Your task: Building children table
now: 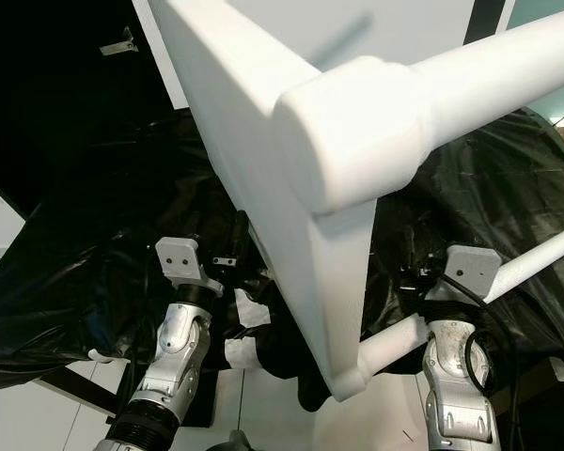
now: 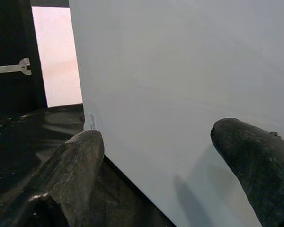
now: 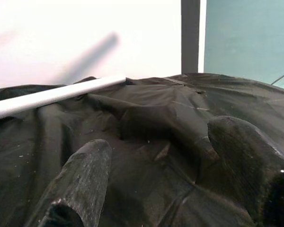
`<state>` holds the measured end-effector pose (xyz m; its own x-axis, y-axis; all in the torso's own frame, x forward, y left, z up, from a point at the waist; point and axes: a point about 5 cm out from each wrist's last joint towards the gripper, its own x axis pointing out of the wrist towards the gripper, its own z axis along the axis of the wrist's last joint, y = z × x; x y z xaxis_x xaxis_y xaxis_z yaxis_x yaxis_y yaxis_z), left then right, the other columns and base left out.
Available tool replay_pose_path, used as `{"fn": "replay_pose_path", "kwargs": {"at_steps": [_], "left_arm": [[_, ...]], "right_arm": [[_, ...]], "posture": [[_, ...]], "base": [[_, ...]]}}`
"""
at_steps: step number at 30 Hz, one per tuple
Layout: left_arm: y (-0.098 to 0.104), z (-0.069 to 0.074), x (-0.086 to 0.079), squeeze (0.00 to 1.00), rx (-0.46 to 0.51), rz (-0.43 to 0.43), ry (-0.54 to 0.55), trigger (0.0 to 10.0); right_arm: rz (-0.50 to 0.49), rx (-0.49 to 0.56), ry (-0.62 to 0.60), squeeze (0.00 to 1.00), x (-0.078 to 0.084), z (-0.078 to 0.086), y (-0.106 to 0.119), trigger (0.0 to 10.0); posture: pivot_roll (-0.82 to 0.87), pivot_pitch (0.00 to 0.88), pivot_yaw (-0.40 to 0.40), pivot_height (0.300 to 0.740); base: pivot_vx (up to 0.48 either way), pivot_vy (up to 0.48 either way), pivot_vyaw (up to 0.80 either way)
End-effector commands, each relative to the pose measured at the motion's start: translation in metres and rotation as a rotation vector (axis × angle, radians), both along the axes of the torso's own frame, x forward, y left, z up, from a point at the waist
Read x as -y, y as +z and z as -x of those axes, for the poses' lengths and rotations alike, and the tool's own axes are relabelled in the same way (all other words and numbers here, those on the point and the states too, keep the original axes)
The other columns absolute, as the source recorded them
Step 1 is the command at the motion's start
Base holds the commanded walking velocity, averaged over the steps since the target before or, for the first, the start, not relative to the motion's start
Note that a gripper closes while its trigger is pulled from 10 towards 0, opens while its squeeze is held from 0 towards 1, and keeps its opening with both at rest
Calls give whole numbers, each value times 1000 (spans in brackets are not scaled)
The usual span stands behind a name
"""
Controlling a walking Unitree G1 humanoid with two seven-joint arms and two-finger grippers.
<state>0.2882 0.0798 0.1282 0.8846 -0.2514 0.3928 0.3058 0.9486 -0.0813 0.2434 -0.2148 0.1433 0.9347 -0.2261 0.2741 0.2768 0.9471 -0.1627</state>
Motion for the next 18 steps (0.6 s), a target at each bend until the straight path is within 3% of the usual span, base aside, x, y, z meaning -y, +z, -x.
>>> {"fn": "replay_pose_path", "kwargs": {"at_steps": [1, 18], "left_arm": [[2, 1, 5, 0, 22, -52, -78, 10000], [2, -2, 1, 0, 18, -78, -57, 10000]], "right_arm": [[-20, -5, 0, 0, 0, 1, -4, 10000], [-16, 4, -1, 0, -4, -5, -5, 10000]], "posture": [[55, 0, 102, 740], [68, 0, 109, 740]], "base": [[0, 0, 0], [0, 0, 0]]}}
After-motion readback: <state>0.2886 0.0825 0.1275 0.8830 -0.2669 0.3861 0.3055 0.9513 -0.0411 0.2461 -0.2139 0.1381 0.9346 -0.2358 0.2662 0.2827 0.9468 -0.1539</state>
